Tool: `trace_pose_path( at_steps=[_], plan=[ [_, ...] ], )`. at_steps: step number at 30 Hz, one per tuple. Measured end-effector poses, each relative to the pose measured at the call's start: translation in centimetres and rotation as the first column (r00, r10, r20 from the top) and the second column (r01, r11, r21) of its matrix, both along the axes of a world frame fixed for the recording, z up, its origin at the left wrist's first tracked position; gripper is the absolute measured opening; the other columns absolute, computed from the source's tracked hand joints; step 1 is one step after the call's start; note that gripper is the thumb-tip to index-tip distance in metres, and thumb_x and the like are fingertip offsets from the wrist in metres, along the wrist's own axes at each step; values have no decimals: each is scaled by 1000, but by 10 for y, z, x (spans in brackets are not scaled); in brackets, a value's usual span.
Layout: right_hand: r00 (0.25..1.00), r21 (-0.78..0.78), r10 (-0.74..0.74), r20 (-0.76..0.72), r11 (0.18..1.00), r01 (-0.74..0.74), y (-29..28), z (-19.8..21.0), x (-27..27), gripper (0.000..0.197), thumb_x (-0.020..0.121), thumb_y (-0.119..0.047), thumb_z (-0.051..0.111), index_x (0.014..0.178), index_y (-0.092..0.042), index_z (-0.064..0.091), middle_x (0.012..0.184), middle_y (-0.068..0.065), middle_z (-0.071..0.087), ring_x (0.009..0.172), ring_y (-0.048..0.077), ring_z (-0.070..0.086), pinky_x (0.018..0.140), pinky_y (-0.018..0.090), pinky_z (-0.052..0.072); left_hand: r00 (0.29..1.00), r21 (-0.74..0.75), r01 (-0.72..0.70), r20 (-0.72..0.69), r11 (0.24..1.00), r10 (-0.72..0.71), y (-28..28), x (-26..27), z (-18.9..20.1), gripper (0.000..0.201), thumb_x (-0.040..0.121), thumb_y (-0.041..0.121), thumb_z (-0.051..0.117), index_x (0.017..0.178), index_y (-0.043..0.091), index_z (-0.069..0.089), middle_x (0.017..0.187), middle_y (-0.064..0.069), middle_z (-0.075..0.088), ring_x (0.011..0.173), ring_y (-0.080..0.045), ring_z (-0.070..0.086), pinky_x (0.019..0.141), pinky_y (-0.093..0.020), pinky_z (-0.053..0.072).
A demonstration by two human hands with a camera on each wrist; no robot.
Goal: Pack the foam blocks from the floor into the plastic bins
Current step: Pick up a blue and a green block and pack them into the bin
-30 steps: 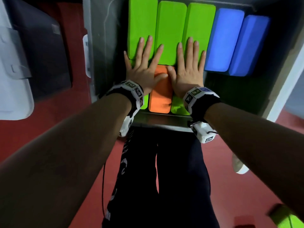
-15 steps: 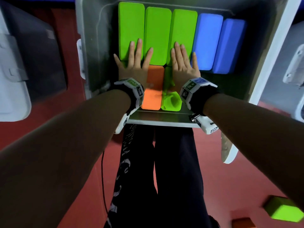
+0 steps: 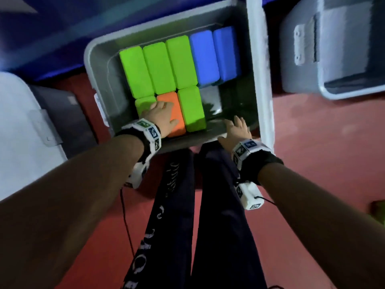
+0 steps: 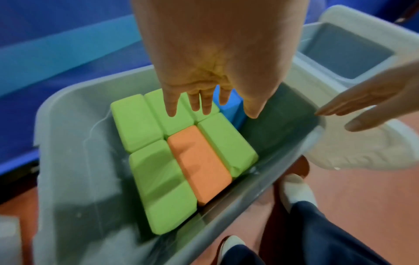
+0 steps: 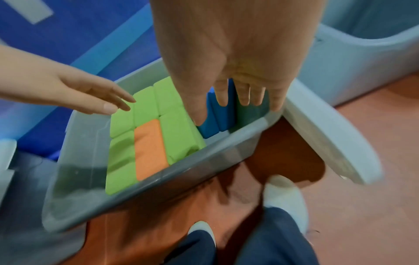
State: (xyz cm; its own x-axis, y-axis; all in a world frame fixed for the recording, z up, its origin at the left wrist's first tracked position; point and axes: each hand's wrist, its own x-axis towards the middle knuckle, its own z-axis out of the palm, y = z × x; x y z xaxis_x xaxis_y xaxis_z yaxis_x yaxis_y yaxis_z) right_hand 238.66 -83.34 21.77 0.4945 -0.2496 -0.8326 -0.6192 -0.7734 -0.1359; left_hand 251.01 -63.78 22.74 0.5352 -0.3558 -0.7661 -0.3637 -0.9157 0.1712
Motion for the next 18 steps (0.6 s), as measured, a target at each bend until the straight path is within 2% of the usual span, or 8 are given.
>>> trace_pose_path(
  at_steps=[2,4,7,9,14,18],
  plan=[
    [995,34,-96,-4,995,96,-3,9,-11,69,88,-34,57,147,-14,28,155,13,18,144,30,14,116,43,20,996,20,85,-16,996,-85,-5,-4,10,58,95,37,50,143,10,31,143,-16,38,133,-31,32,103,-43,37],
    [972,63,-234,9,970,233,-15,27,-37,71,85,-34,58,146,-12,29,149,17,30,137,34,30,112,43,29,972,-14,234,6,972,-234,-34,-19,26,60,95,36,49,145,11,29,144,-17,38,134,-31,32,106,-43,34],
    [896,108,-423,133,905,411,-33,48,-74,63,86,-29,58,143,-14,35,139,16,42,127,35,43,104,41,39,924,-78,383,43,920,-381,-83,-37,48,63,95,35,50,148,13,24,145,-17,39,134,-32,34,105,-45,36],
    [849,136,-497,177,867,479,-42,63,-98,62,89,-28,56,145,-15,31,141,14,39,128,33,42,105,41,39,919,-96,394,61,914,-390,-105,-52,55,64,94,32,51,148,13,23,142,-18,41,131,-35,36,103,-46,37],
    [718,152,-675,169,738,657,-68,87,-216,65,92,-30,54,148,-18,24,148,14,31,134,32,35,108,42,35,896,-154,442,104,883,-431,-162,-150,71,66,93,27,53,149,9,24,140,-22,41,128,-38,38,107,-43,31],
    [615,140,-775,149,632,763,-77,85,-336,64,91,-31,55,147,-21,25,146,12,34,133,33,37,107,43,37,786,-168,616,71,769,-614,-199,-261,81,64,94,29,51,149,11,23,143,-19,39,132,-35,35,107,-46,33]
  ],
)
